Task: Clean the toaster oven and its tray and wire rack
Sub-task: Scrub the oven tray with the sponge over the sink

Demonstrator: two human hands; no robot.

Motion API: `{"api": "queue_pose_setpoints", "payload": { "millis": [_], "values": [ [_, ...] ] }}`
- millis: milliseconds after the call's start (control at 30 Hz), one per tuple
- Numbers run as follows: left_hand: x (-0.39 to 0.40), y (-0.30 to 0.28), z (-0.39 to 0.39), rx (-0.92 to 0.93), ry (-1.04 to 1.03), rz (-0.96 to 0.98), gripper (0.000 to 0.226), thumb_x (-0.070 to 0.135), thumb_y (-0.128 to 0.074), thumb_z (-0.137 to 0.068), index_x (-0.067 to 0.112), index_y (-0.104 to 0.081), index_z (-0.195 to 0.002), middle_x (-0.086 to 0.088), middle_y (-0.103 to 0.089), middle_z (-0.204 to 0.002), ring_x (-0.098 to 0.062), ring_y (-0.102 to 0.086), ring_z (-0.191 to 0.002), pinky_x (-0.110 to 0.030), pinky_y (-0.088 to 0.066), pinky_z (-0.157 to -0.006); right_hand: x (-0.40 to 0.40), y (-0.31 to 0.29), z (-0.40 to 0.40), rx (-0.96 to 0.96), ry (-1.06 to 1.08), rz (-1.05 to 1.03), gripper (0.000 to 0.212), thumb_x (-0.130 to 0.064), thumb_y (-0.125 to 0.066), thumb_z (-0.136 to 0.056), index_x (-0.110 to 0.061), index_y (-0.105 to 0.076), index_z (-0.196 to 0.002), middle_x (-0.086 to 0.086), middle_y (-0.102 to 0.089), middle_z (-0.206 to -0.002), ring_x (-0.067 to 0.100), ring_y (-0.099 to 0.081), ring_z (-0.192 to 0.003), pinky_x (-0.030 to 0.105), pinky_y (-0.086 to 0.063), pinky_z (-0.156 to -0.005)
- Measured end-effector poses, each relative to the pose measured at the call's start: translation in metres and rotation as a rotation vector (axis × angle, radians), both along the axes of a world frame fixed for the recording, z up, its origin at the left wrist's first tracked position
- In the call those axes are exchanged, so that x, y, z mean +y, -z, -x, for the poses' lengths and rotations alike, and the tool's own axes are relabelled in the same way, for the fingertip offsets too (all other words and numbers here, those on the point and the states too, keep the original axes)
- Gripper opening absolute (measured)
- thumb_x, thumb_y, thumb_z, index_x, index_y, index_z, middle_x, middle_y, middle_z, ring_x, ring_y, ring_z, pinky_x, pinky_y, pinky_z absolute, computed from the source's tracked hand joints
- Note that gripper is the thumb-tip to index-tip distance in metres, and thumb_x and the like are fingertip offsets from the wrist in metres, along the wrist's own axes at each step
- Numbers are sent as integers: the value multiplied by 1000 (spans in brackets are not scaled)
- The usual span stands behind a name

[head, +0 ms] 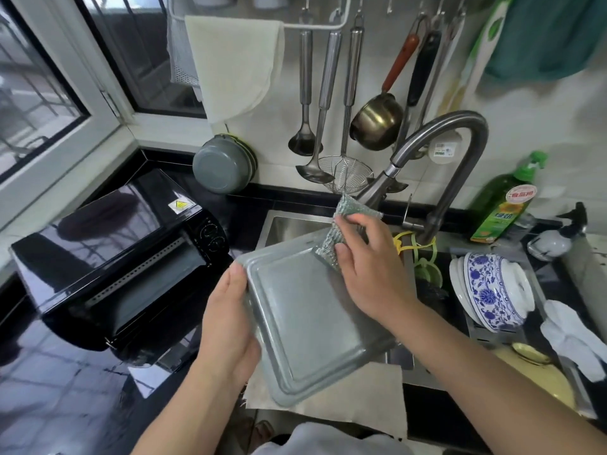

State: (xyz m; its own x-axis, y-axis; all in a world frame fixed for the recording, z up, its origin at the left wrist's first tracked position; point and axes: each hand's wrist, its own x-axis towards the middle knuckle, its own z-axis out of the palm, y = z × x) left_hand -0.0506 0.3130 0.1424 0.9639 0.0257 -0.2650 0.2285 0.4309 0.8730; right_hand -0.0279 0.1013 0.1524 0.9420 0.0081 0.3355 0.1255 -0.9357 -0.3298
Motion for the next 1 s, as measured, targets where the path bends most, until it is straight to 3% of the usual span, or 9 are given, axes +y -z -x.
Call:
{"api": "queue_pose_setpoints", "payload": {
  "millis": [133, 200, 267, 367, 433, 500, 700, 833, 1000],
  "values": [
    [-3, 2, -4, 8, 1, 22, 38, 35, -44, -112, 15, -75, -119, -17, -73, -122, -28, -73, -109, -40, -61, -86, 44, 19, 25, 18, -358, 189, 61, -44, -24, -107, -20, -11, -161, 5, -6, -168, 22, -2, -155, 46, -5, -126],
    [2, 2, -8, 1, -47, 26, 34, 36, -51, -107, 16, -75, -118, -17, -72, -125, -31, -70, -112, -47, -58, -93, 29, 20, 17, 72, -240, 181, 60, -47, -14, -108, -24, 1, -161, 1, 6, -168, 20, 7, -155, 48, -1, -126],
    [12, 3, -13, 19, -121, 59, 30, 35, -54, -104, 18, -76, -115, -15, -73, -126, -32, -70, -115, -50, -56, -97, -2, 18, -2, 272, 57, 20, 60, -50, -6, -105, -28, 5, -159, 1, 1, -168, 22, 1, -155, 51, -9, -125],
    [22, 11, -16, 60, -183, 57, 32, 36, -52, -107, 17, -75, -118, -12, -74, -126, -31, -72, -116, -50, -59, -94, -7, 31, 8, 341, 142, -262, 61, -53, -15, -103, -30, -5, -159, -1, -23, -160, 21, -28, -145, 35, -30, -112],
    [20, 17, -15, 97, -231, 75, 32, 36, -51, -108, 18, -76, -116, -10, -75, -123, -28, -73, -114, -46, -60, -90, 7, 44, 27, 203, 165, -291, 60, -52, -20, -104, -29, -11, -159, -4, -21, -160, 18, -26, -145, 33, -32, -112],
    [13, 24, -11, 148, -301, 127, 31, 37, -51, -108, 19, -76, -112, -8, -77, -119, -26, -75, -109, -45, -62, -87, 10, 53, 31, 229, 241, -420, 60, -50, -25, -104, -31, -12, -159, -5, -17, -163, 19, -23, -147, 39, -33, -117],
    [-37, 38, -4, 161, -407, 90, 30, 34, -40, -111, 29, -69, -103, 4, -78, -107, -20, -72, -110, -43, -57, -93, 59, 69, 14, 468, 606, -1323, 53, -28, -40, -106, -25, -24, -157, 4, -47, -149, 27, -53, -127, 49, -43, -109],
    [-43, 52, -10, 52, -397, -105, 29, 35, -38, -112, 29, -62, -96, -5, -67, -105, -21, -64, -98, -51, -53, -98, 77, 82, 14, 637, 663, -1425, 33, -22, -41, -103, -21, -47, -136, 11, -62, -126, 32, -61, -114, 50, -49, -102],
    [-38, 81, -29, 22, -389, -316, 28, 43, -41, -106, 36, -50, -80, 3, -59, -89, -13, -58, -82, -45, -54, -82, 103, 95, 30, 950, 551, -1694, 22, -6, -49, -99, -10, -70, -102, 14, -76, -102, 24, -71, -84, 46, -61, -83]
  ]
}}
